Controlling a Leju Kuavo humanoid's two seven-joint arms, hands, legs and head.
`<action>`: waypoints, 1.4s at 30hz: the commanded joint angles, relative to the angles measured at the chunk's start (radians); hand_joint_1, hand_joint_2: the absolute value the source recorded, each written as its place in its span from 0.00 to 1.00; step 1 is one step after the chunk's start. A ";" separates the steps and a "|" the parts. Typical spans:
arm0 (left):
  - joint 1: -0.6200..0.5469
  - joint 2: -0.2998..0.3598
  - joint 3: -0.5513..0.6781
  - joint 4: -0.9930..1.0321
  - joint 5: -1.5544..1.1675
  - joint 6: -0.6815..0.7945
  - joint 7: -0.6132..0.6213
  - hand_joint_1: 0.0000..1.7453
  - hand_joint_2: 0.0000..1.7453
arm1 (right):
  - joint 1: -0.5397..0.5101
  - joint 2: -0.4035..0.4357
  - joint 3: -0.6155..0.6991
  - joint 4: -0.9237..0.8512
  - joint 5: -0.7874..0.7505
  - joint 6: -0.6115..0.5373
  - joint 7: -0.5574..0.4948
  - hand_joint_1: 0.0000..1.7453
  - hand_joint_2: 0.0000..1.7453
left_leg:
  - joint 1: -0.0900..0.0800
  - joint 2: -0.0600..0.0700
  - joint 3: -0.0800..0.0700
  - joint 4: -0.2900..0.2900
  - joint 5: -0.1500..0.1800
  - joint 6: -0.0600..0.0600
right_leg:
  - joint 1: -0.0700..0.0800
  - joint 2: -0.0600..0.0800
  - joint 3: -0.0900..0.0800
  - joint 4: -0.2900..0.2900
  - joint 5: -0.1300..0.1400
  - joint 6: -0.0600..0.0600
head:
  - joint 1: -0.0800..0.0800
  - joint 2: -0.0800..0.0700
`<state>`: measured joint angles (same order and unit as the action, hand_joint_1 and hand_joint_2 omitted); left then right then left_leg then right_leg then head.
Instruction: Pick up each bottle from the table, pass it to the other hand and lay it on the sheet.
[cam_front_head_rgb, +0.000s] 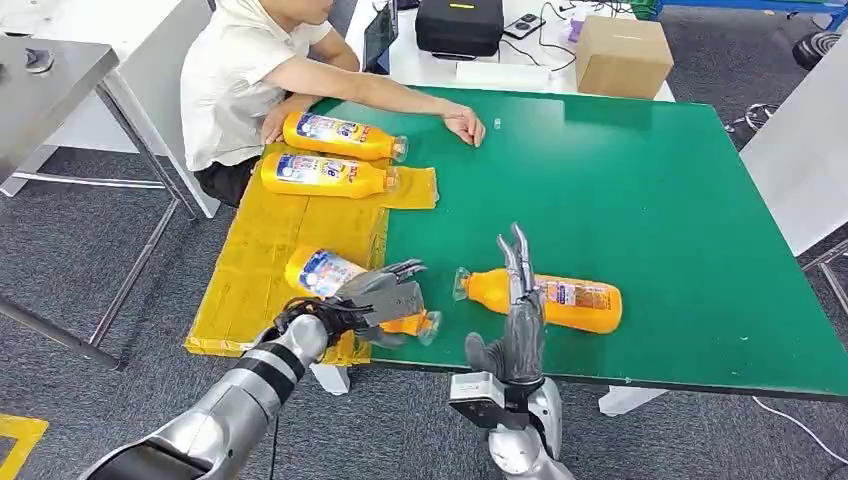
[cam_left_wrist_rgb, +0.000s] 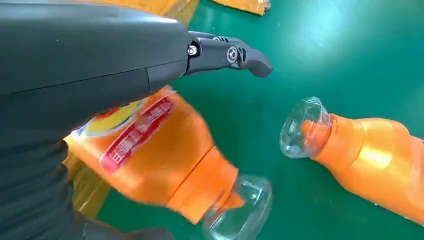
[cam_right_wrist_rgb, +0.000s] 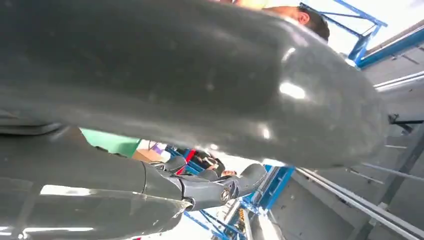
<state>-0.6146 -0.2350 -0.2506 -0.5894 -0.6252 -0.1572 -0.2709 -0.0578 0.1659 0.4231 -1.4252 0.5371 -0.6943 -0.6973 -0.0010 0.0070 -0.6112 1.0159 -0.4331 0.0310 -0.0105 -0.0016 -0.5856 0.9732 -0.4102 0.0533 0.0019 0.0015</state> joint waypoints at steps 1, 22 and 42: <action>-0.030 0.039 -0.061 0.049 0.019 0.012 -0.002 0.00 1.00 | -0.039 -0.027 0.017 0.074 0.006 -0.004 -0.001 0.00 0.00 | 0.000 0.001 0.003 -0.001 -0.001 -0.001 | 0.000 0.002 0.002 -0.001 0.000 -0.001 | 0.000 0.000; 0.347 0.087 -0.261 -0.683 0.273 0.379 -0.086 0.00 1.00 | 0.109 -0.043 -0.081 -0.178 0.099 -0.004 -0.001 0.00 0.00 | 0.000 -0.001 0.002 -0.001 -0.001 -0.001 | 0.000 0.000 0.002 0.000 -0.002 -0.001 | 0.000 0.000; 0.614 0.057 -0.283 -0.834 0.449 0.728 -0.255 0.00 1.00 | 0.092 -0.214 -0.679 0.137 0.538 -0.004 0.056 0.00 1.00 | -0.003 -0.005 0.002 -0.001 -0.002 -0.001 | -0.002 -0.003 0.003 -0.003 -0.002 -0.001 | 0.000 0.000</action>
<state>-0.0747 -0.1808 -0.4704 -1.3932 -0.2288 0.5280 -0.4647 0.0876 0.0431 -0.0863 -1.4580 1.0552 -0.6947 -0.6653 -0.0049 0.0026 -0.6140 1.0160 -0.4341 0.0317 -0.0135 -0.0042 -0.5881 0.9720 -0.4105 0.0537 0.0015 0.0015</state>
